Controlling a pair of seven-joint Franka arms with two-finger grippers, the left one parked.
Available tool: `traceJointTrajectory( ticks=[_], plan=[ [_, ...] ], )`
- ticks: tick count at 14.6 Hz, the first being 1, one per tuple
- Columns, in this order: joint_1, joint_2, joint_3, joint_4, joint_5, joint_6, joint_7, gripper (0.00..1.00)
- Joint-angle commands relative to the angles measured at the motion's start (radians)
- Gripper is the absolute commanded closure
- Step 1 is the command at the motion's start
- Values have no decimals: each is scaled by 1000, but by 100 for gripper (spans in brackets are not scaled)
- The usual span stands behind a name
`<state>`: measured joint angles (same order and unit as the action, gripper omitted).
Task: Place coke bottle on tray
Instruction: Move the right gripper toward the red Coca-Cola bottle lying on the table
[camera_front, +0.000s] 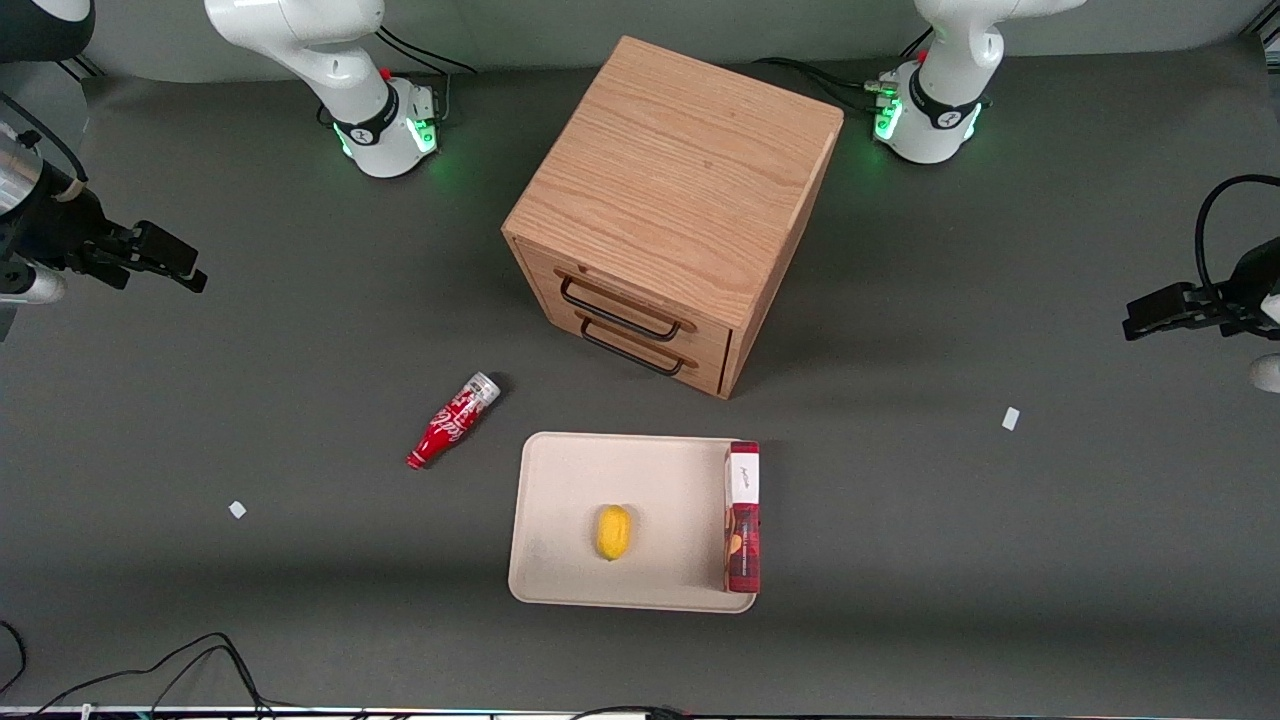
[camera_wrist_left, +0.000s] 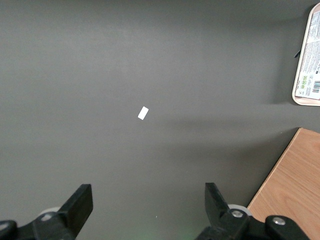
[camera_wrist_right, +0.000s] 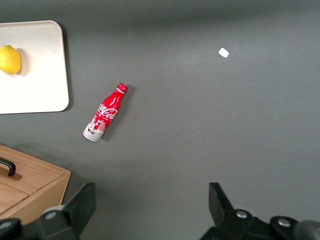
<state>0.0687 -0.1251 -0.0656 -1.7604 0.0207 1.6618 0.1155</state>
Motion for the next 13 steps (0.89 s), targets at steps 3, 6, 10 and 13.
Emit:
traceJointTrajectory(
  ticks=[3, 6, 10, 13],
  plan=[
    [10, 22, -3, 45, -4, -65, -4, 0],
    [13, 33, 7, 38, -2, -62, 41, 0],
    [28, 122, 71, 24, 7, 16, 304, 0],
    [28, 179, 147, -36, 7, 146, 501, 0]
  ],
)
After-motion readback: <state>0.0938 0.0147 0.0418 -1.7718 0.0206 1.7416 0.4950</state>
